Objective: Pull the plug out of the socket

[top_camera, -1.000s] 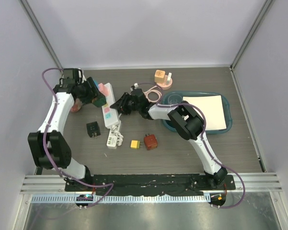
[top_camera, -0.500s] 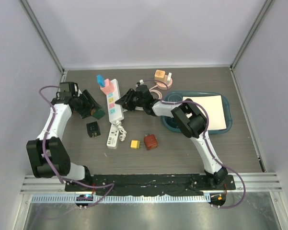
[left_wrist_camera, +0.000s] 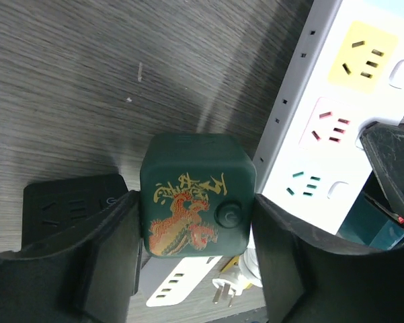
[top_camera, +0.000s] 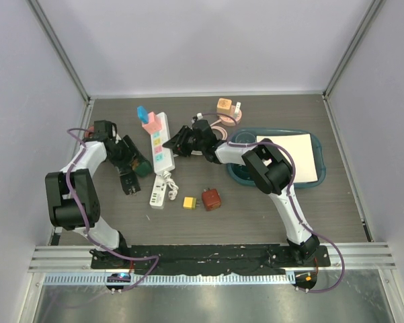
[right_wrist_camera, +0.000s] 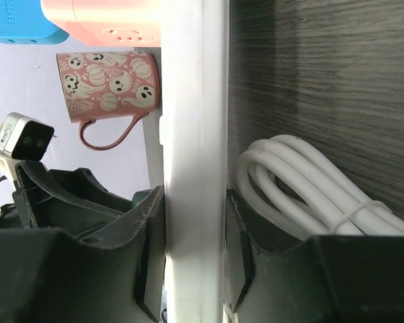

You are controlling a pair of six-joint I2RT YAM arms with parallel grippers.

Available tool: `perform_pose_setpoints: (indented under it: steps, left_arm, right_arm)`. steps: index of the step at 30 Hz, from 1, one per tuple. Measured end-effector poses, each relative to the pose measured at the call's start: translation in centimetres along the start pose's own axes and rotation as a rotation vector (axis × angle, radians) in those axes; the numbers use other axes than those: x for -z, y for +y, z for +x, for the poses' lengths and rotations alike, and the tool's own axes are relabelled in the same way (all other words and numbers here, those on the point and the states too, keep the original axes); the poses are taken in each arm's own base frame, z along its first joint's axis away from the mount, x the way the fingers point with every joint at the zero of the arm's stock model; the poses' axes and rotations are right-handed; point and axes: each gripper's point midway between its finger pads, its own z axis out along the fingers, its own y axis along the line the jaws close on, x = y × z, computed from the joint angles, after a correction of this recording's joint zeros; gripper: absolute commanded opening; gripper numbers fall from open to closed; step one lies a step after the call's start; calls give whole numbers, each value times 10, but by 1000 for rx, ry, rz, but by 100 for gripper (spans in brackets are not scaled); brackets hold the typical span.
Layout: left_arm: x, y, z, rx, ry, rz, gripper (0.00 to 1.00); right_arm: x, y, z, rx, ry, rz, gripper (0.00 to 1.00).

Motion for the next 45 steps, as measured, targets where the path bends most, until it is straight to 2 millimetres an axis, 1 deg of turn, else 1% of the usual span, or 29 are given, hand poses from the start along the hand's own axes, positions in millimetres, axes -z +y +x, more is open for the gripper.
perform_pose_setpoints:
  steps: [2, 4, 5, 6, 8, 10, 15, 18, 19, 22, 25, 27, 30, 34, 39, 42, 43, 45]
  left_arm:
    - [1, 2, -1, -3, -5, -13, 79]
    - [2, 4, -1, -3, -8, -25, 83]
    - [4, 4, -1, -3, -12, -30, 87]
    - [7, 4, -2, -3, -15, -34, 97]
    - [14, 0, -4, -10, -29, -31, 100]
    - [26, -8, -11, -21, -59, -17, 100]
    - [58, -35, -36, -73, -164, 38, 100]
    - [76, -46, -45, -101, -221, 64, 93]
    - [80, -49, -47, -106, -233, 71, 91]
    - [92, -62, -58, -124, -269, 95, 89]
    - [98, -76, -75, -138, -296, 111, 85]
    - [96, -84, -86, -144, -305, 118, 83]
    - [83, -88, -96, -161, -292, 108, 81]
    - [63, -81, -100, -160, -259, 64, 76]
    - [47, -75, -99, -165, -224, 45, 72]
    - [38, -77, -100, -171, -201, 49, 60]
    - [35, -77, -101, -174, -198, 49, 52]
    - [32, -81, -101, -186, -189, 54, 42]
  right_arm:
    - [1, -1, 1, 0, 4, -3, 1]
    - [1, 0, 2, 0, 7, -9, 1]
    - [2, 0, 3, 1, 10, -12, 1]
    - [2, 0, 4, 0, 14, -14, 1]
    - [3, 0, 6, 1, 21, -20, 1]
    - [3, 1, 7, 2, 26, -22, 1]
    - [4, 1, 10, 12, 47, -26, 1]
    - [5, 1, 12, 23, 55, -29, 1]
    - [5, 2, 13, 25, 59, -31, 1]
    - [6, 4, 15, 40, 67, -34, 1]
    - [7, 5, 16, 51, 75, -41, 1]
    - [7, 5, 19, 53, 85, -45, 1]
    - [8, 4, 22, 59, 99, -51, 1]
    - [14, 5, 27, 71, 111, -52, 1]
    - [21, 6, 32, 109, 121, -47, 1]
    - [23, 6, 35, 116, 126, -46, 1]
    - [24, 5, 36, 120, 126, -45, 1]
    - [25, 6, 37, 128, 127, -48, 1]
